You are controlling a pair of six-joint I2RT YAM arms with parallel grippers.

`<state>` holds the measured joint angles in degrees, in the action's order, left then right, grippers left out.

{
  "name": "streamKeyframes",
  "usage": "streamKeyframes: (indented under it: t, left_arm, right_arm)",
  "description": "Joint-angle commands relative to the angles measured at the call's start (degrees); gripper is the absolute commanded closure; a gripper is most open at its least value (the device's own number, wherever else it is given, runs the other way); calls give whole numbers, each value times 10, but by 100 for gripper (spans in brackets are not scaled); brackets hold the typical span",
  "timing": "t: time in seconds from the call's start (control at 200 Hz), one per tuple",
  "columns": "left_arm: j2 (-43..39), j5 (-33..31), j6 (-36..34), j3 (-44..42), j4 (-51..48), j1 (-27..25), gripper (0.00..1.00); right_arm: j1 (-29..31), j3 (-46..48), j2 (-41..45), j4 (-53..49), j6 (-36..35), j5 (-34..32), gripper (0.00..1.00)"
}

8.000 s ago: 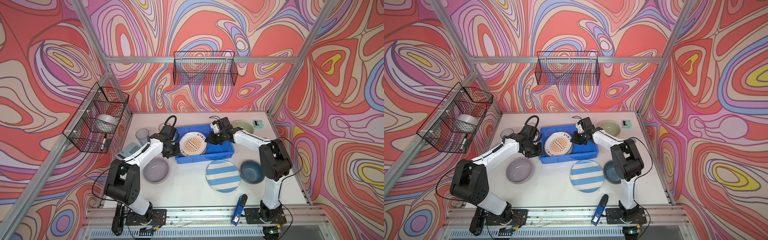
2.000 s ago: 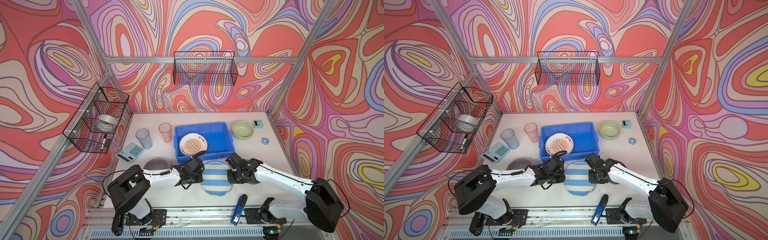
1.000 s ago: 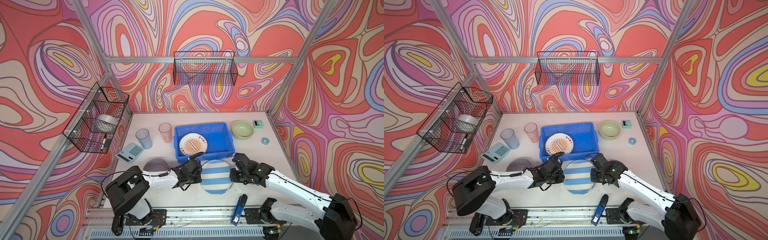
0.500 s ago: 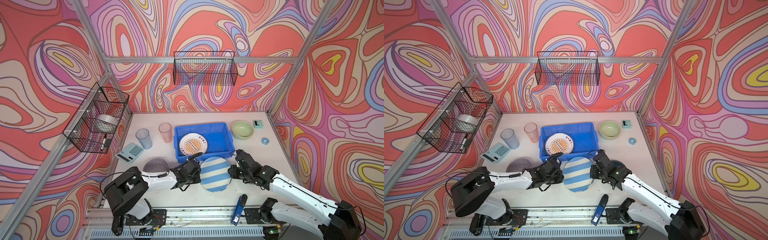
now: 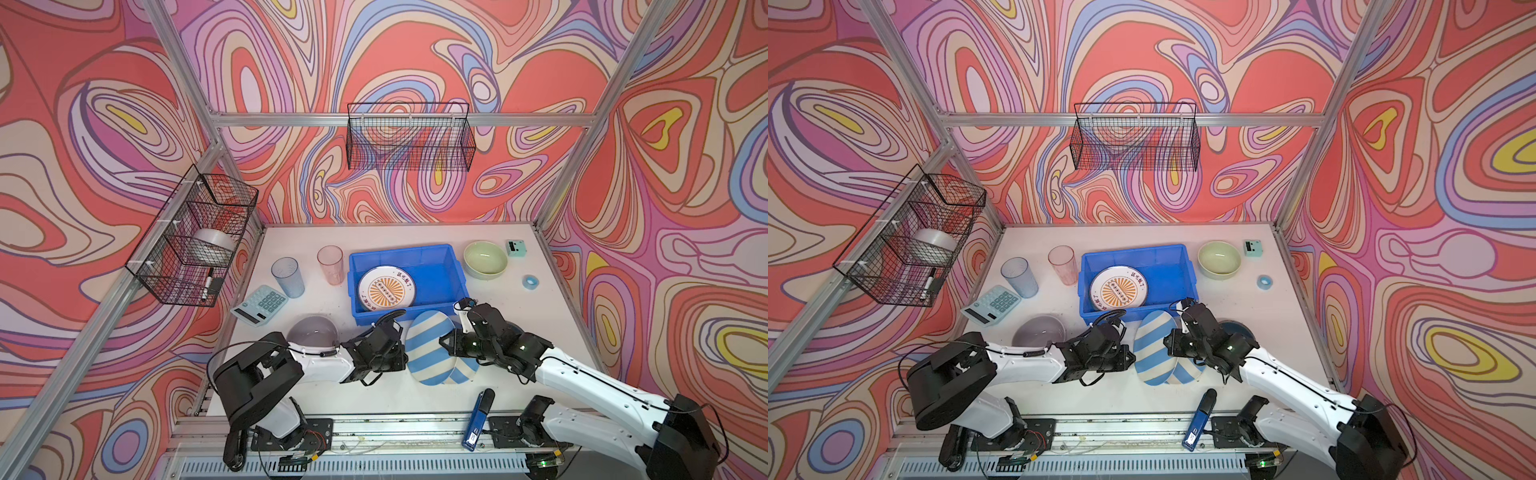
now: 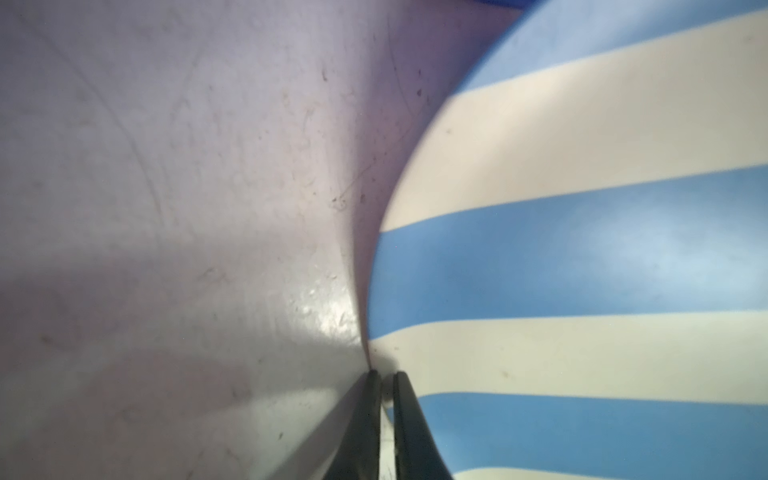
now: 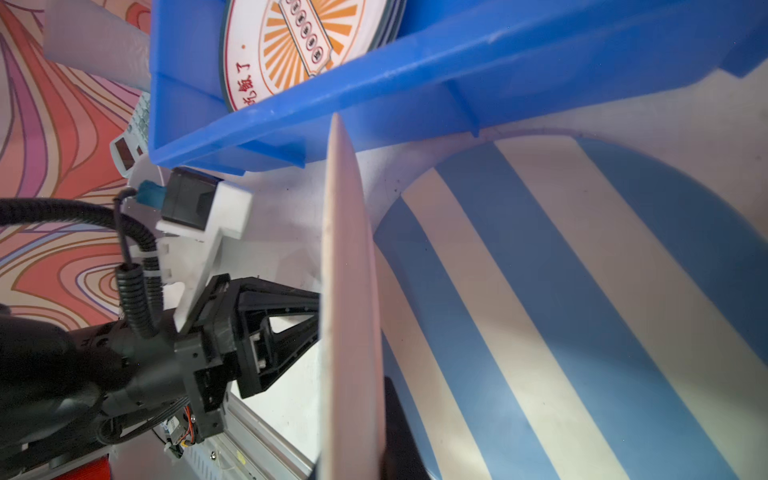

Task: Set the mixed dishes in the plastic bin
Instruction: 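Lift the striped plate into the bin with the right gripper while the left draws back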

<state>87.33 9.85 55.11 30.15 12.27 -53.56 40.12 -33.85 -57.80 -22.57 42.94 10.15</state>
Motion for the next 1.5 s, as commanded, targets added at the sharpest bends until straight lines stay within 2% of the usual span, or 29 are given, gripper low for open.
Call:
streamKeyframes:
  t: [0.0, 0.145, 0.2, 0.366, 0.466, 0.621, 0.701, 0.796, 1.002, 1.232, 1.493]
  left_arm:
    - [-6, -12, 2, -29, -169, -6, 84]
    - [-86, -37, 0, -11, -260, -5, 71]
    - [-124, -52, 0, 21, -311, -5, 65]
    - [-239, -103, -7, 78, -464, 5, 50]
    - [-301, -102, -26, 112, -543, 40, 48]
    - [-370, -78, -77, 154, -617, 135, 46]
    - [-370, -88, -106, 183, -660, 168, 46]
    - [-352, -105, -131, 213, -696, 180, 46]
    - [-334, -105, -134, 232, -677, 185, 45]
    - [-305, -108, -155, 255, -665, 210, 45]
    - [-268, -55, -177, 236, -592, 274, 51]
  right_arm:
    - [4, -28, 6, -3, -2, 1, 93]
    - [4, -61, -5, -34, -11, -7, 98]
    - [3, -78, -10, -43, -16, -5, 100]
    - [3, -140, -33, -70, -38, 20, 100]
    - [0, -191, -58, -86, -53, 32, 100]
    - [-25, -262, -117, -76, -67, 49, 100]
    - [-43, -303, -161, -64, -70, 56, 100]
    - [-54, -379, -226, -72, -85, 60, 100]
    - [-68, -492, -349, -51, -87, 61, 100]
    - [-72, -557, -466, -26, -83, 77, 100]
    - [-72, -567, -518, 2, -73, 85, 100]
